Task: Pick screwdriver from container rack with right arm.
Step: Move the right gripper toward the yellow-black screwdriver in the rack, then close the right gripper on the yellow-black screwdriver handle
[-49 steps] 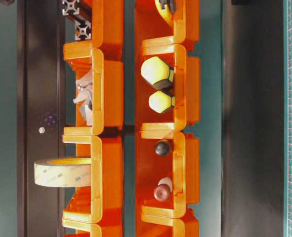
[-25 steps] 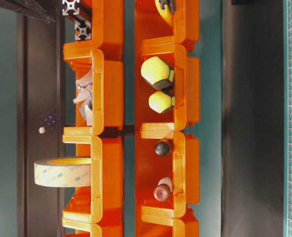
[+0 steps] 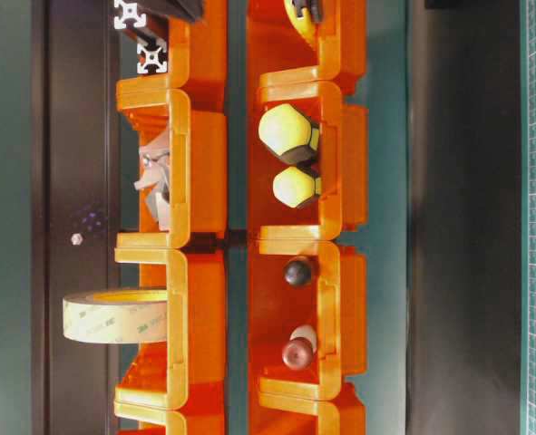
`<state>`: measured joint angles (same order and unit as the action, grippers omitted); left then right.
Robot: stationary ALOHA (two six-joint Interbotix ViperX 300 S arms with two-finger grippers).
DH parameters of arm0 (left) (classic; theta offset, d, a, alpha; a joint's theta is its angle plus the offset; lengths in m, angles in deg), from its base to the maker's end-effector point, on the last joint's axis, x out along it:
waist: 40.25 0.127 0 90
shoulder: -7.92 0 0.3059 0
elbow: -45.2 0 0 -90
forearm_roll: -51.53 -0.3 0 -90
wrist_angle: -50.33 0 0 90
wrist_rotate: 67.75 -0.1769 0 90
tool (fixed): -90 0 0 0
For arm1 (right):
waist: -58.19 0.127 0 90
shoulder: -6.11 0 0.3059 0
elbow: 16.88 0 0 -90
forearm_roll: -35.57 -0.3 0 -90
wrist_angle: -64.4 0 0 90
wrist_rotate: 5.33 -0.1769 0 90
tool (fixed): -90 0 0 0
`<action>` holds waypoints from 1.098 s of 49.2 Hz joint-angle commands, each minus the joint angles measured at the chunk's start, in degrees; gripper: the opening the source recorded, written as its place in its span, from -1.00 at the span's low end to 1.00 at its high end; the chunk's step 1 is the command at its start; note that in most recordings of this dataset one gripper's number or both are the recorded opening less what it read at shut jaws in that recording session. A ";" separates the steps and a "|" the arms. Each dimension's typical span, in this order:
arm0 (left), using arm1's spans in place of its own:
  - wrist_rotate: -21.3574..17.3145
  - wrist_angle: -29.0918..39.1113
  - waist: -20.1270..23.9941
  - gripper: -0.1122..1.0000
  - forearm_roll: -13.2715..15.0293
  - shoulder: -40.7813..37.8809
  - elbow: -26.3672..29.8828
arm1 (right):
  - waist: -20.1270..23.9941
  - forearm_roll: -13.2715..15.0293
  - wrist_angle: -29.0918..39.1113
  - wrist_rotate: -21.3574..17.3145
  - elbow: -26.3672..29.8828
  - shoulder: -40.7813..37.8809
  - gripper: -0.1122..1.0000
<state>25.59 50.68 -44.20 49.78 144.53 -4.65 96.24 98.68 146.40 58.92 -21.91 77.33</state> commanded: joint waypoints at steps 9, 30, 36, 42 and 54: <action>0.18 -0.53 0.00 -0.80 -0.18 -0.79 1.14 | -3.78 0.53 -3.34 -0.35 0.18 0.44 -0.76; 0.26 -0.62 0.00 -0.80 -0.18 -0.88 1.14 | -5.80 3.34 -4.75 -0.35 0.00 -0.62 0.74; 0.26 -0.62 -0.09 -0.80 -0.18 -0.88 1.05 | -6.50 3.69 -7.47 -0.44 0.09 -1.32 0.72; 0.26 -0.62 -0.09 -0.80 -0.18 -0.88 1.05 | -7.91 3.78 -9.32 -1.58 0.35 -2.72 0.72; 0.26 -0.44 0.00 -0.80 -0.18 -0.88 0.97 | -11.07 4.04 -9.40 -4.39 0.18 -3.52 0.72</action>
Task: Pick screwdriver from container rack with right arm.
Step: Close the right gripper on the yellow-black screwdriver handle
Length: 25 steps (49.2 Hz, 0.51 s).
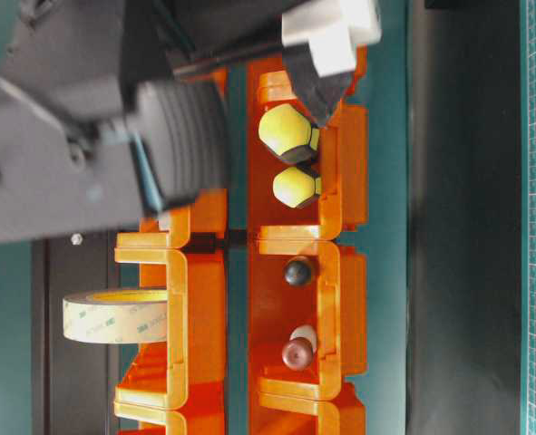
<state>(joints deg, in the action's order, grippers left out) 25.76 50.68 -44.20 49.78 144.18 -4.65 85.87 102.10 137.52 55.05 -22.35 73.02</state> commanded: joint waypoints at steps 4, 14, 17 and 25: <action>0.09 -0.44 -0.09 -0.80 -0.18 -0.53 0.70 | -1.49 0.53 -0.62 -0.62 0.53 0.70 0.72; 0.09 -0.62 -0.09 -0.80 -0.18 -0.53 0.44 | -2.55 0.53 -2.02 -0.97 -0.44 0.53 0.72; 0.09 -0.62 -0.09 -0.80 -0.18 -0.53 0.44 | -2.64 0.53 -2.55 -1.49 -0.62 0.53 0.71; 0.18 -0.62 -0.09 -0.80 -0.18 -0.53 0.44 | -2.90 0.53 -3.08 -3.69 -0.70 0.53 0.66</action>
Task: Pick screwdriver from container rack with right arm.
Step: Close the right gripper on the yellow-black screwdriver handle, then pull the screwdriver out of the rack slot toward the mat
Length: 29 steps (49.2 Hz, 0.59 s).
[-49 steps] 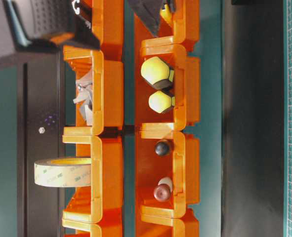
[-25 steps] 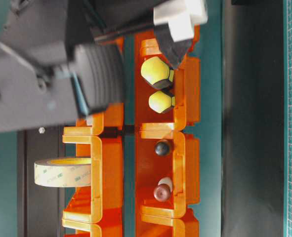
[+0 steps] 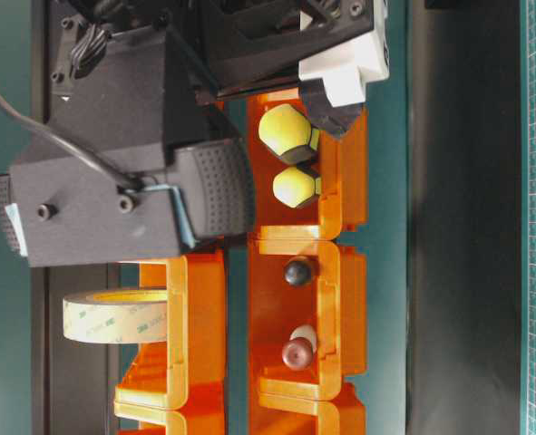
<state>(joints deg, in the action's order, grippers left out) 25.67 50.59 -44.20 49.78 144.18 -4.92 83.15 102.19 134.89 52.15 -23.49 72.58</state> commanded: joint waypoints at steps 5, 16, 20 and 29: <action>0.26 -0.53 -0.09 -0.80 -0.18 -0.53 0.70 | -0.09 0.26 -0.44 -0.97 0.53 0.88 0.57; 0.26 -0.53 -0.09 -0.80 -0.18 -0.53 0.70 | 0.44 0.18 0.26 -0.70 0.97 0.70 -0.11; 0.35 -0.53 -0.09 -0.80 -0.18 -0.53 0.70 | 0.70 0.18 1.41 -0.62 1.58 0.44 -0.11; 0.35 -0.53 -0.09 -0.80 -0.18 -0.53 0.62 | 1.14 0.09 4.92 -0.35 2.99 0.18 -0.11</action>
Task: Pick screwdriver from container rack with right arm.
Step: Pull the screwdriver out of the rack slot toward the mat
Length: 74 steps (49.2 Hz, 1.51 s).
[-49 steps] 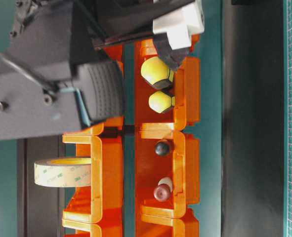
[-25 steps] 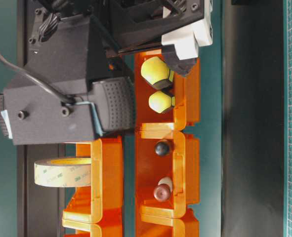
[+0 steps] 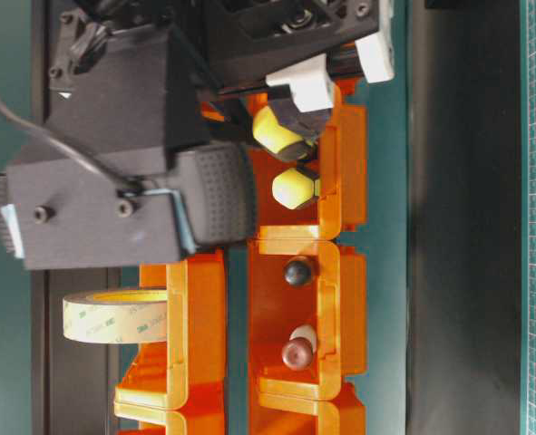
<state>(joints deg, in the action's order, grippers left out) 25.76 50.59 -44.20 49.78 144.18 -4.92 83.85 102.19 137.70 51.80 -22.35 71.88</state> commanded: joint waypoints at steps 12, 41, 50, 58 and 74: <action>0.26 -0.53 -0.09 -0.80 -0.18 -0.44 0.62 | 1.49 -1.85 7.21 0.44 2.90 0.97 -0.11; 0.35 -0.53 -0.18 -0.80 -0.18 -0.35 0.26 | 10.37 -10.37 22.76 2.99 5.19 1.14 -0.14; 0.35 -0.53 -0.18 -0.80 -0.18 -0.35 0.26 | 13.80 -10.37 28.21 3.08 7.65 0.88 -0.16; 0.35 -0.26 -0.18 -0.80 -0.18 -0.26 0.26 | 17.58 -10.02 31.20 2.46 10.11 0.44 -0.16; 0.35 0.70 -0.18 -0.80 -0.18 2.11 0.70 | 26.02 -7.56 33.40 2.46 16.88 -1.41 -0.16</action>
<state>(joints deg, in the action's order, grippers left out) 25.94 51.56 -44.29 49.78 145.85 -5.45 107.49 93.58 169.52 54.53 -9.08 69.94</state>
